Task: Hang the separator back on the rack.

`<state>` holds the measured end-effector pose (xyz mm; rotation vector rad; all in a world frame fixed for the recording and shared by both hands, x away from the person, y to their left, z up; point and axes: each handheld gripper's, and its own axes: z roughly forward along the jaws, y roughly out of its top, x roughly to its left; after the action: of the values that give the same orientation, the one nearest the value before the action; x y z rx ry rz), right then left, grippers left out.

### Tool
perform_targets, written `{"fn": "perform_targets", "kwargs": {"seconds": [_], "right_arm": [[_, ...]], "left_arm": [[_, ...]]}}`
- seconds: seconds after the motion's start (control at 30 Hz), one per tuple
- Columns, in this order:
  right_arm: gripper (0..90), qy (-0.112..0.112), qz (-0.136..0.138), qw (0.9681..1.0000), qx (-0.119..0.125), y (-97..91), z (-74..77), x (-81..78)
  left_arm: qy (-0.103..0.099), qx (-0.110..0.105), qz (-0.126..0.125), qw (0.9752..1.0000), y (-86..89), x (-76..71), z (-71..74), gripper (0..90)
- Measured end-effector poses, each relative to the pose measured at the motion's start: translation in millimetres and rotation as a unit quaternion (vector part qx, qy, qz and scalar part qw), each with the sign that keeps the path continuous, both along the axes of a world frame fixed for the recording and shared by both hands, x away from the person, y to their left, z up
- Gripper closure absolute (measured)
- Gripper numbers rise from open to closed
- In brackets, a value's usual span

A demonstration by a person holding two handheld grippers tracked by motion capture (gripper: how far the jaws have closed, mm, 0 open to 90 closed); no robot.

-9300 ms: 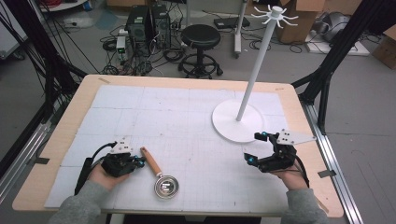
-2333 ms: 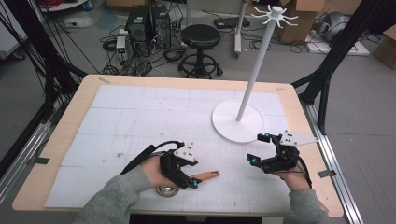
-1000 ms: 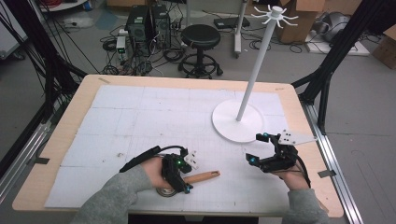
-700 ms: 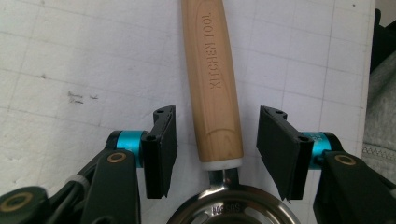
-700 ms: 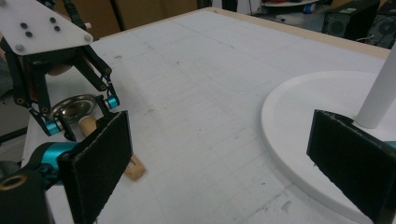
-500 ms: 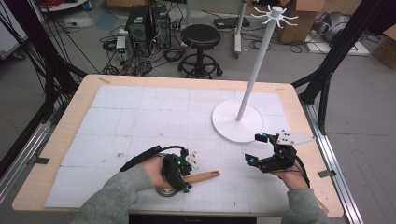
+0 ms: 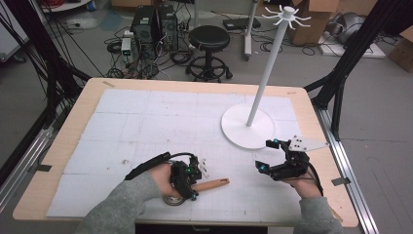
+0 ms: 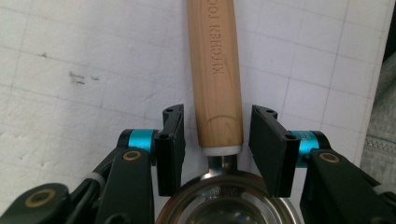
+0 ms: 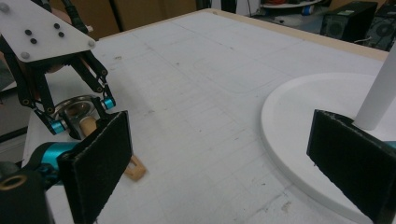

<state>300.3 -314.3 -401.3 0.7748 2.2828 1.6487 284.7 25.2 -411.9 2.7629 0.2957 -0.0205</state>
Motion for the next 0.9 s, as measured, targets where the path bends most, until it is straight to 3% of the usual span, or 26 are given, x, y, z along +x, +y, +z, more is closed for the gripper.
{"fn": "perform_targets", "kwargs": {"seconds": [0.2,0.37,0.7,0.9], "right_arm": [[6.1,0.001,0.0,1.0,-0.001,0.4,-0.3,0.4],[6.1,0.001,0.0,1.0,-0.001,-0.1,-0.3,0.4],[6.1,0.0,-0.001,1.0,-0.001,0.4,0.0,-0.3],[6.1,0.0,-0.001,1.0,-0.001,0.5,0.0,-0.4]], "left_arm": [[-0.006,0.011,0.005,0.9999,-0.9,-2.1,0.4,56.9],[-0.018,0.034,0.005,0.9992,-4.8,-6.5,1.6,56.3],[-0.02,0.047,0.009,0.9987,-6.0,-8.1,2.2,61.1],[-0.021,0.047,0.003,0.9986,-6.9,-10.4,2.7,68.8]]}}
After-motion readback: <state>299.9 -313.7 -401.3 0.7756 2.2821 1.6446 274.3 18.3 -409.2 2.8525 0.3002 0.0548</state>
